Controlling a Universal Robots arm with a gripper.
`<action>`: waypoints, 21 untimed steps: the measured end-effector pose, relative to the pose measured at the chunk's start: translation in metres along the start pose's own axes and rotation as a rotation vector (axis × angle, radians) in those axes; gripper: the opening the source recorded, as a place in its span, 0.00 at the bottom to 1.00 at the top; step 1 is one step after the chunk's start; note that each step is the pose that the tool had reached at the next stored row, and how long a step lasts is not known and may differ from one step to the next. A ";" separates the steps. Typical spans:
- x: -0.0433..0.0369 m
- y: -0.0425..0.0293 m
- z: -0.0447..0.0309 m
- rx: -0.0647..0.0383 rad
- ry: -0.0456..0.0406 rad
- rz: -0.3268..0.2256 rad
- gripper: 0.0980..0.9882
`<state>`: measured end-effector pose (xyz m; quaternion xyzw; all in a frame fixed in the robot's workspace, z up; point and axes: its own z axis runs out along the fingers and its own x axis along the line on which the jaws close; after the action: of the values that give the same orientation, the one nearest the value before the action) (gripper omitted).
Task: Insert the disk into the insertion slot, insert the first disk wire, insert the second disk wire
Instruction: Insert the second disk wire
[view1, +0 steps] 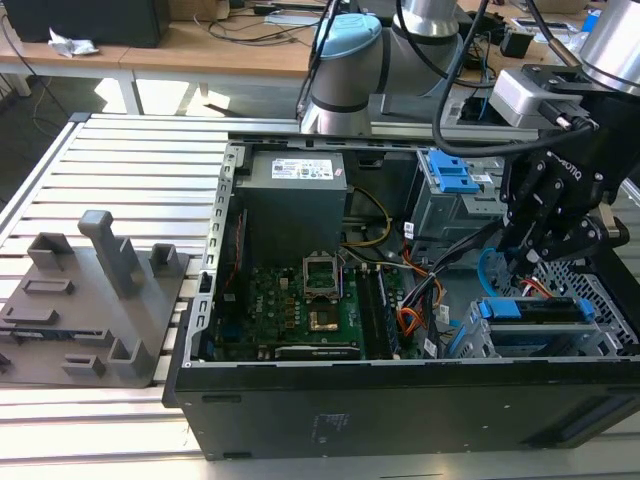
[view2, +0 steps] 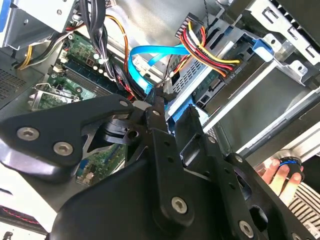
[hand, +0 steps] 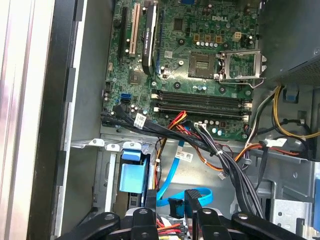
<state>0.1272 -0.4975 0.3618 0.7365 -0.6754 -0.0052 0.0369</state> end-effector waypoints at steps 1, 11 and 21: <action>0.0000 0.0000 0.0000 0.000 0.0001 0.000 0.30; 0.0000 0.0000 0.0000 0.000 0.0004 0.000 0.07; 0.0239 0.0020 0.0011 0.000 0.0004 0.000 0.07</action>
<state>0.1272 -0.5215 0.3618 0.7365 -0.6754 -0.0051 0.0370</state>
